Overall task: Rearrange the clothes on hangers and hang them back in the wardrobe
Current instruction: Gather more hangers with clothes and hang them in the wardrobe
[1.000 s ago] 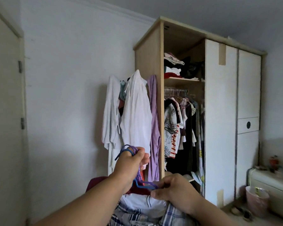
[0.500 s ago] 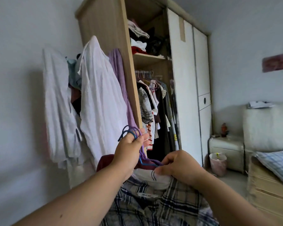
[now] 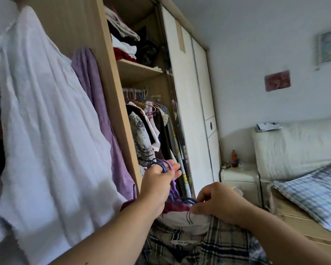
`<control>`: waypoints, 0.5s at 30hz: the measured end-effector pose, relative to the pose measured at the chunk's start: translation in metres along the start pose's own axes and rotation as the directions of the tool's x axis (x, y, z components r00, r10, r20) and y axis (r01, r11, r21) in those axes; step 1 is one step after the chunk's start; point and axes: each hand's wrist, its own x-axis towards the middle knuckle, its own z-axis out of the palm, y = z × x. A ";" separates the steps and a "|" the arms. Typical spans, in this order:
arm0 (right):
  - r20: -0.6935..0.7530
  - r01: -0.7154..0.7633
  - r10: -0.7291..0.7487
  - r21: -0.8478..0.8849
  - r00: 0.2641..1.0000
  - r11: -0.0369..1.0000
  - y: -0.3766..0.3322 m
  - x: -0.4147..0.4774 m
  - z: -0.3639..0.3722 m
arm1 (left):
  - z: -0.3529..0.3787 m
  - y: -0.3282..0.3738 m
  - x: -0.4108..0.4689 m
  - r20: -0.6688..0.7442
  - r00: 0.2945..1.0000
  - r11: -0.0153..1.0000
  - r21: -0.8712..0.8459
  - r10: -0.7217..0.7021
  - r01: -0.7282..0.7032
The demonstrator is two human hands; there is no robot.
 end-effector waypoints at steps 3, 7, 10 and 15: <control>-0.033 0.013 -0.013 0.012 0.999 1.000 0.011 0.045 -0.014 | 0.001 0.004 0.048 0.094 0.996 0.999 0.050 0.005 -0.009; -0.078 0.007 -0.006 0.016 0.997 1.000 0.025 0.098 -0.026 | 0.011 0.002 0.108 0.129 0.992 1.000 0.019 0.002 -0.004; -0.116 0.004 -0.006 -0.015 0.993 1.000 0.038 0.138 -0.033 | 0.026 -0.008 0.154 0.137 0.990 1.000 0.012 0.025 -0.027; -0.153 -0.002 -0.004 -0.038 0.988 0.999 0.054 0.198 -0.039 | 0.038 -0.030 0.221 0.169 0.981 0.995 -0.011 0.097 -0.096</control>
